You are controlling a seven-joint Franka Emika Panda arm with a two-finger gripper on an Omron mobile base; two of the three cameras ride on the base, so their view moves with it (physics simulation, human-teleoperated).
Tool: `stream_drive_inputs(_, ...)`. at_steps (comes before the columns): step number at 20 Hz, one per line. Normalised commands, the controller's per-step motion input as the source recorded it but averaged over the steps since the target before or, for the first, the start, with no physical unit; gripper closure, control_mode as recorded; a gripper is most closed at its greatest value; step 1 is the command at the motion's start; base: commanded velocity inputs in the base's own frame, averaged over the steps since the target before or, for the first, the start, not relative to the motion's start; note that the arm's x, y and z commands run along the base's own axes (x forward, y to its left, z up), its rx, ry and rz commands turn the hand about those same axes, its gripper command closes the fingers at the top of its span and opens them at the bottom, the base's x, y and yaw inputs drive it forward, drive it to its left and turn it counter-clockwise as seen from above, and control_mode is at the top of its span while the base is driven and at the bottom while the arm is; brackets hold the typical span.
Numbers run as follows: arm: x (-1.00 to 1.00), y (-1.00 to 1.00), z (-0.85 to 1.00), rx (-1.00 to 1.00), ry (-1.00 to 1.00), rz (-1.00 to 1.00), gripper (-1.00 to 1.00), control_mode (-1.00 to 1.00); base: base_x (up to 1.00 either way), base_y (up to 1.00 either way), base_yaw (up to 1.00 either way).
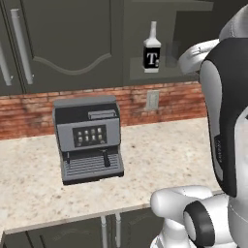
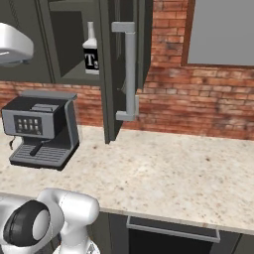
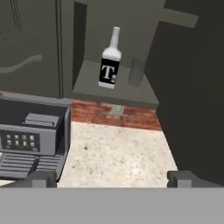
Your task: There is a bowl on the dining counter. Grab a lemon wedge from the fridge and place it in the bowl. Then get the liquor bottle and glass cup from the cabinet and place them next to the bowl.
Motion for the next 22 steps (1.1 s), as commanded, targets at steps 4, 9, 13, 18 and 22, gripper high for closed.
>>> stream_drive_inputs(4, 0.85, 0.0, -0.02, 0.02, -0.02, 0.0, -1.0, -1.0, 0.0, 0.0, 0.0)
stream_drive_inputs(9, 0.89, 0.0, -0.08, 0.05, 0.0, 0.0, -1.0, -1.0, 0.0, 0.0, 0.0)
stream_drive_inputs(13, 0.86, -0.01, -0.02, 0.1, 0.0, 0.0, -1.0, -1.0, 0.0, 0.0, 0.0)
stream_drive_inputs(18, 0.65, -0.07, 0.0, 0.09, -0.03, 0.0, -1.0, -1.0, 0.0, 0.0, 0.0)
stream_drive_inputs(22, 0.64, -0.08, 0.0, 0.04, 0.0, 0.0, -1.0, -1.0, 0.0, 0.0, 0.0)
